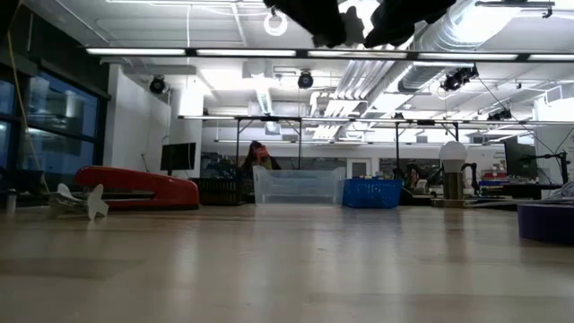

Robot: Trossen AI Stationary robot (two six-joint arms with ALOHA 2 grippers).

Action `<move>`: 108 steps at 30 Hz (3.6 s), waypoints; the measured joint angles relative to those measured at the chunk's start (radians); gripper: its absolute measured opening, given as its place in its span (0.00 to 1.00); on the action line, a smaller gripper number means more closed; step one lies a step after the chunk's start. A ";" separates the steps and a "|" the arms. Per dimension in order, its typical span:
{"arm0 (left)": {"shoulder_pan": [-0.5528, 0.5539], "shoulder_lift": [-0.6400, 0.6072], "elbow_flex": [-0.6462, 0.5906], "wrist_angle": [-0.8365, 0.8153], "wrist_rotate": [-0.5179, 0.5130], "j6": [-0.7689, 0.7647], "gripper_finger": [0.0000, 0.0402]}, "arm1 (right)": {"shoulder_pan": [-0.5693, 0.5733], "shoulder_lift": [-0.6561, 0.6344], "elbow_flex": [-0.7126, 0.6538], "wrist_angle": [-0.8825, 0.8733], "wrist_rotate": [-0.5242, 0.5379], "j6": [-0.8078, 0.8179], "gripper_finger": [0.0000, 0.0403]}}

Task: Pick and place Stapler, Stapler remover, tape
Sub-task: Put the blue staple remover into the blue bin

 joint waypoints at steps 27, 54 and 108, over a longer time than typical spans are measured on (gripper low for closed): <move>0.108 -0.002 0.094 -0.036 0.016 0.063 0.21 | 0.000 0.000 0.000 0.085 0.048 -0.198 0.53; 0.108 -0.002 0.094 -0.029 0.008 0.061 0.21 | -0.002 0.029 0.000 0.127 0.042 -0.222 0.39; 0.107 -0.081 0.094 -0.199 -0.122 0.080 0.54 | -0.134 0.029 0.000 -0.066 0.186 -0.005 0.20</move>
